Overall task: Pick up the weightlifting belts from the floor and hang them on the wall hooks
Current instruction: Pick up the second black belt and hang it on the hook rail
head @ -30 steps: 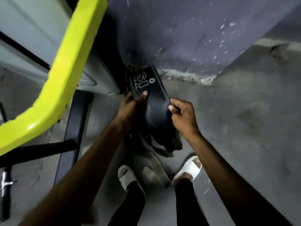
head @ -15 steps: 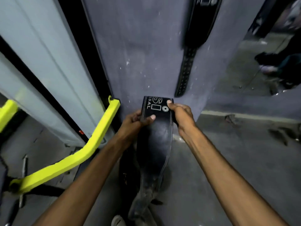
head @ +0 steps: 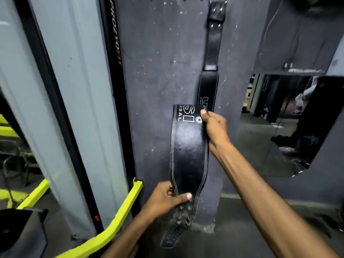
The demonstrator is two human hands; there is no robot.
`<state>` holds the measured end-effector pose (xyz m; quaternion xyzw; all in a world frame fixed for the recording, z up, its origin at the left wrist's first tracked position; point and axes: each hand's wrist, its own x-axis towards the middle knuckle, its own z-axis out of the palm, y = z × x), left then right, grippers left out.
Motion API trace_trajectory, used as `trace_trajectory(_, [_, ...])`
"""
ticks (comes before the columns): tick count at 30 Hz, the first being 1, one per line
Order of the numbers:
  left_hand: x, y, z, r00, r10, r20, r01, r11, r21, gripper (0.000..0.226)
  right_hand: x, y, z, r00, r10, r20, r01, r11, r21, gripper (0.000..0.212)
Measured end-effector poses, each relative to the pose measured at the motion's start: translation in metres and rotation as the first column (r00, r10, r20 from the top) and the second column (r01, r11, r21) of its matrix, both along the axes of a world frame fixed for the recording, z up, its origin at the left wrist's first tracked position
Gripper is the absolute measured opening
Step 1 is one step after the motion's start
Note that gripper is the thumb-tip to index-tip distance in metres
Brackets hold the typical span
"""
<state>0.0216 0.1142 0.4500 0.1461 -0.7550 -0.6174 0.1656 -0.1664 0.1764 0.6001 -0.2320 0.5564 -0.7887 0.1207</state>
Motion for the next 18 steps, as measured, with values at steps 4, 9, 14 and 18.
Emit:
trace_trajectory(4, [0.000, -0.017, 0.105, 0.984, -0.027, -0.175, 0.034, 0.999, 0.036, 0.032, 0.014, 0.013, 0.053, 0.995, -0.028, -0.101, 0.020, 0.997, -0.074, 0.030])
trace_trajectory(9, [-0.022, -0.029, 0.239, 0.920, 0.013, -0.392, 0.055, 0.985, 0.162, 0.053, 0.033, 0.024, 0.097, 0.963, -0.025, -0.270, -0.002, 0.995, -0.098, 0.039])
trace_trajectory(14, [-0.041, -0.021, 0.299, 0.895, -0.008, -0.446, 0.080, 0.986, 0.144, 0.023, 0.051, 0.057, 0.121, 0.897, -0.035, -0.441, -0.012, 0.995, -0.103, 0.035])
trace_trajectory(18, [-0.047, -0.009, 0.304, 0.879, -0.075, -0.471, 0.122, 0.990, 0.070, 0.011, 0.072, 0.095, 0.081, 0.881, 0.074, -0.467, -0.089, 0.996, -0.010, 0.028])
